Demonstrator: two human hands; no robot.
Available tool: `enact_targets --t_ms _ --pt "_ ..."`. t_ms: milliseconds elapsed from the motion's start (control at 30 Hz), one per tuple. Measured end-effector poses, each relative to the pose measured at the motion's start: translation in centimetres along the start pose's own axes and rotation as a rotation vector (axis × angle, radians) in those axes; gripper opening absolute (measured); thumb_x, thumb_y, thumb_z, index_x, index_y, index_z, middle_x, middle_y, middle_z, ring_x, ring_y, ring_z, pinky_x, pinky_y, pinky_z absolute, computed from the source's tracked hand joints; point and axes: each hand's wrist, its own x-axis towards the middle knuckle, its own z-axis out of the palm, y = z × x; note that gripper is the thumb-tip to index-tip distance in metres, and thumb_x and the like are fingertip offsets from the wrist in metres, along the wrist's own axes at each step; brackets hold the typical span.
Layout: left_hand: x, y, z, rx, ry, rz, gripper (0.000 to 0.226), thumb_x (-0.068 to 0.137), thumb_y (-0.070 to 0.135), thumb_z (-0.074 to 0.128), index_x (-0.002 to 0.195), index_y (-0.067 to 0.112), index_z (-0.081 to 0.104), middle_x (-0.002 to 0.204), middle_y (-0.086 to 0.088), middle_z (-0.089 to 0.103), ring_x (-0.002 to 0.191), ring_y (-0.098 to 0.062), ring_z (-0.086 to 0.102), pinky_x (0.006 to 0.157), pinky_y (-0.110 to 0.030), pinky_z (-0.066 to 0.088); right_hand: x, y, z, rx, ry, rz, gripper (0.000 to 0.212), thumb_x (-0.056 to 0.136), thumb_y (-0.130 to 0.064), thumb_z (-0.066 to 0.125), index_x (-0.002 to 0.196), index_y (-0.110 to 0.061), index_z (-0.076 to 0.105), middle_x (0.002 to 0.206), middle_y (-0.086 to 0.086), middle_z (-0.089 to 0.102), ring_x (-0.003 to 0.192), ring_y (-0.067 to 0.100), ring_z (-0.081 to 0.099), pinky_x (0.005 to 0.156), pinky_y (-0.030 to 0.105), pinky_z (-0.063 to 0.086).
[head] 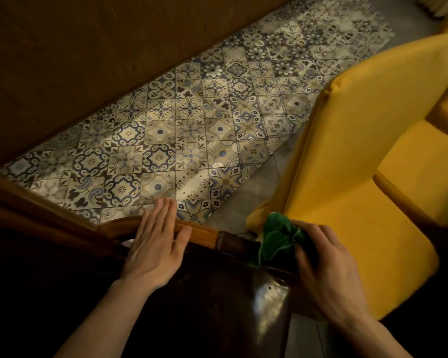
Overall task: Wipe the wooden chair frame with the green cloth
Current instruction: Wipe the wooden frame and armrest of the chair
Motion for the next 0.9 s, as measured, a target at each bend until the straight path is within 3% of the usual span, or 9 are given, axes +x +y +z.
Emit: enact_targets --t_ms 133,233,333,500,733,900 --pt "0.0 5.2 1.3 -0.081 -0.014 0.154 0.072 0.099 0.061 0.000 0.158 0.021 -0.010 0.166 0.006 -0.012 0.147 0.000 -0.023 0.121 -0.029 -0.015 -1.5 2.1 -0.5 -0.062 0.070 0.038 0.051 0.086 -0.015 0.067 0.135 -0.030 0.057 0.123 0.000 0.060 0.106 0.028 0.061 0.077 0.041 0.055" --pt "-0.3 8.9 2.6 -0.067 -0.010 0.239 0.071 0.099 0.061 -0.001 0.158 0.021 -0.010 0.166 0.006 -0.013 0.148 -0.001 -0.022 0.122 -0.031 -0.012 -2.1 2.2 0.4 -0.184 -0.066 -0.021 0.065 0.085 -0.011 0.068 0.143 -0.036 0.052 0.143 0.004 0.054 0.125 0.030 0.050 0.095 0.047 0.051" --pt "-0.6 11.5 3.7 -0.018 -0.010 0.290 0.069 0.100 0.056 -0.003 0.159 0.019 -0.005 0.167 0.005 -0.007 0.150 -0.004 -0.020 0.123 -0.033 -0.009 -2.4 1.7 1.8 -0.254 -0.167 -0.081 0.065 0.091 -0.025 0.057 0.151 -0.041 0.038 0.154 0.000 0.046 0.136 0.030 0.043 0.100 0.050 0.046" --pt "-0.6 12.3 4.3 0.123 0.001 0.327 0.065 0.102 0.045 -0.002 0.159 0.016 0.006 0.168 0.000 0.004 0.153 -0.011 -0.010 0.124 -0.038 -0.007 -2.8 2.6 3.2 -0.296 -0.142 -0.126 0.052 0.098 -0.054 0.044 0.148 -0.039 0.039 0.154 -0.001 0.046 0.136 0.029 0.043 0.102 0.051 0.043" --pt "-0.6 12.0 4.0 0.192 -0.042 0.345 0.058 0.105 0.046 0.013 0.155 0.022 0.032 0.162 0.002 0.033 0.153 -0.015 0.015 0.125 -0.041 0.005 -3.0 5.0 2.3 -0.373 -0.127 -0.177 0.047 0.094 -0.045 0.061 0.138 -0.033 0.052 0.140 0.002 0.058 0.121 0.031 0.055 0.093 0.048 0.049" --pt "-0.6 12.3 3.8 0.192 -0.024 0.348 0.046 0.104 0.045 0.024 0.136 0.024 0.049 0.134 0.005 0.055 0.130 -0.017 0.044 0.122 -0.042 0.018 -4.3 8.2 -0.3 -0.374 -0.105 -0.133 0.049 0.090 -0.040 0.070 0.136 -0.031 0.055 0.138 0.003 0.059 0.121 0.032 0.056 0.089 0.046 0.052"
